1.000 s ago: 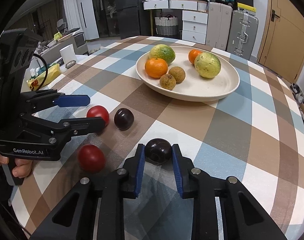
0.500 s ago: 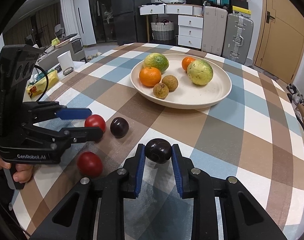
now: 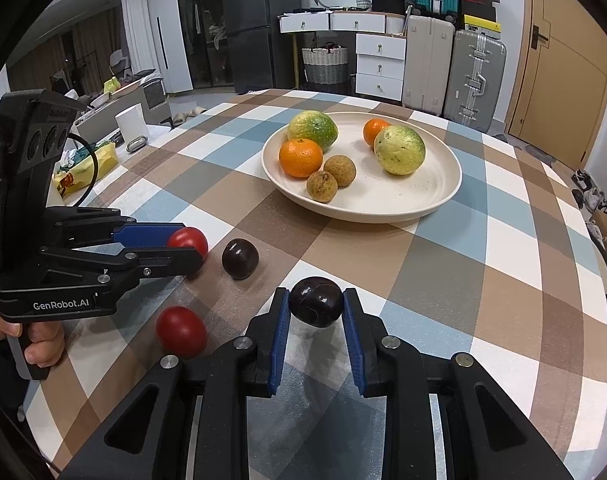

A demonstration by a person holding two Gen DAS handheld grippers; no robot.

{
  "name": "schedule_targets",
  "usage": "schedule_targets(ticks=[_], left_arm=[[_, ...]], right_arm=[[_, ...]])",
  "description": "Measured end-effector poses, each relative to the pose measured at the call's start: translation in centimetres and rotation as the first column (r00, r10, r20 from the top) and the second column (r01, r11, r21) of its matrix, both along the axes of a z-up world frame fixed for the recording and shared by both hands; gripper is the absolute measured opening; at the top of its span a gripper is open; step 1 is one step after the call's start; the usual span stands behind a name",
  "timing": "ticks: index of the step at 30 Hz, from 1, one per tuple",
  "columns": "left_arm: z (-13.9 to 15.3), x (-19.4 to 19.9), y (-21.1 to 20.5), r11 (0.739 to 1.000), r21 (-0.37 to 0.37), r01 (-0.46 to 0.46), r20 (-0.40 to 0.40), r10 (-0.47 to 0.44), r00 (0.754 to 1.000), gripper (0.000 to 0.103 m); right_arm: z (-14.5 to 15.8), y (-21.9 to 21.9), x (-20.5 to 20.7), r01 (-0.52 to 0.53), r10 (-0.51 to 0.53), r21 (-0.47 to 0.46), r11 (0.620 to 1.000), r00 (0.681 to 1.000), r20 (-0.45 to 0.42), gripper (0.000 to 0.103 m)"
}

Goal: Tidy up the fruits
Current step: 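Carry the tomato with the left gripper while the right carries the plum over the plate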

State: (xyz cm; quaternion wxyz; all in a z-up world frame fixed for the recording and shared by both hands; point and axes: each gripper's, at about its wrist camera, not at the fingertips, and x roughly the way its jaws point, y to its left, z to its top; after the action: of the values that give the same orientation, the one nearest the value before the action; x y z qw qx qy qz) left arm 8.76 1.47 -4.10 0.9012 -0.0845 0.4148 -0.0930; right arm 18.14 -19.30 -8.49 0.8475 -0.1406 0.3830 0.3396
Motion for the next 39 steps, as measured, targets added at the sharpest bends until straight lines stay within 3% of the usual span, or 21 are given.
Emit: schedule_targets(ticks=[20, 39], left_arm=[[1.2, -0.7, 0.3, 0.999, 0.003, -0.032, 0.059, 0.032, 0.998, 0.029], [5.3, 1.7, -1.0, 0.999, 0.037, -0.035, 0.161, 0.028, 0.987, 0.029]], right_arm=[[1.3, -0.8, 0.0, 0.017, -0.019, 0.074, 0.997, 0.999, 0.031, 0.027], [4.4, -2.6, 2.3, 0.059, -0.072, 0.173, 0.983, 0.995, 0.068, 0.027]])
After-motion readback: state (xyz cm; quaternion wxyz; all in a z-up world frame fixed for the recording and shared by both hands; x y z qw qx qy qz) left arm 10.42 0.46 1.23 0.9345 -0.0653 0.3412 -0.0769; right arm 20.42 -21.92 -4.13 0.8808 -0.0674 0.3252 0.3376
